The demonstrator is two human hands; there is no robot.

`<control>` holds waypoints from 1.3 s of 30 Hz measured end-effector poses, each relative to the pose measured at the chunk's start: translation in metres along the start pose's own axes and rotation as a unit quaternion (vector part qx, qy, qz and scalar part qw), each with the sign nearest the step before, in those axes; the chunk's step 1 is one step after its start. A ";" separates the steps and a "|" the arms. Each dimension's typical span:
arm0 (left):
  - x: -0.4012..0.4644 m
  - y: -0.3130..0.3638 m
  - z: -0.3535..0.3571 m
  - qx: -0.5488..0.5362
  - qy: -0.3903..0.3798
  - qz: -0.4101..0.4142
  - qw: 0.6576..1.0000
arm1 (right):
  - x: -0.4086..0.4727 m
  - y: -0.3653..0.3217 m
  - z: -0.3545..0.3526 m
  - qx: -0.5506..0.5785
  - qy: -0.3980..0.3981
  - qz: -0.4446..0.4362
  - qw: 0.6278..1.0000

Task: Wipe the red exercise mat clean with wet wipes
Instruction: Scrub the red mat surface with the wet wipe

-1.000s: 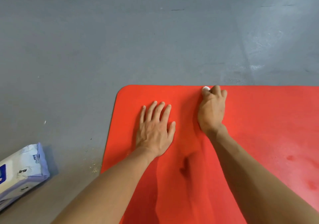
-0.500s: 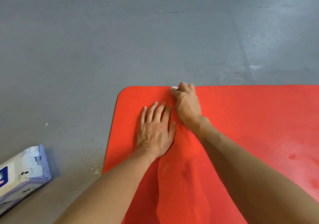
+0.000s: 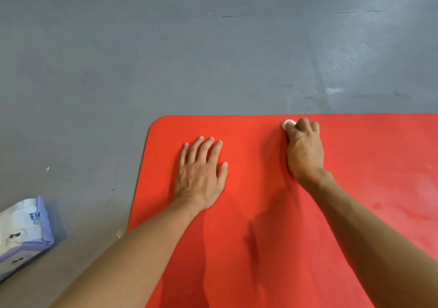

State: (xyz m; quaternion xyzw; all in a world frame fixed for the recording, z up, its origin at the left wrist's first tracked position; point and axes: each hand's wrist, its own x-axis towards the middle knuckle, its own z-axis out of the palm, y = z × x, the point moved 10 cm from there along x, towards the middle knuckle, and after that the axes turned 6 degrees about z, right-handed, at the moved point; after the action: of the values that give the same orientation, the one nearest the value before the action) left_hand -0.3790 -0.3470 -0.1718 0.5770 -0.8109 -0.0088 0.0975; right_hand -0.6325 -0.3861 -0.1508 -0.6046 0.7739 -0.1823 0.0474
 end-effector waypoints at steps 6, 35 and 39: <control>0.000 0.001 -0.002 0.001 0.011 0.007 1.000 | -0.061 -0.021 0.001 0.010 -0.046 -0.040 0.998; 0.007 0.087 0.019 0.003 -0.028 0.065 0.997 | 0.050 0.064 -0.014 -0.030 0.007 -0.015 0.999; 0.007 0.085 0.019 0.000 -0.029 0.056 0.998 | 0.037 0.058 -0.019 -0.011 0.030 0.028 0.999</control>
State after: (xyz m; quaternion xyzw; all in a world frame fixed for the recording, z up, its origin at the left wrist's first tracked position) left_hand -0.4639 -0.3273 -0.1783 0.5300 -0.8445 -0.0196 0.0744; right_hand -0.7015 -0.4054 -0.1473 -0.5778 0.7933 -0.1905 0.0226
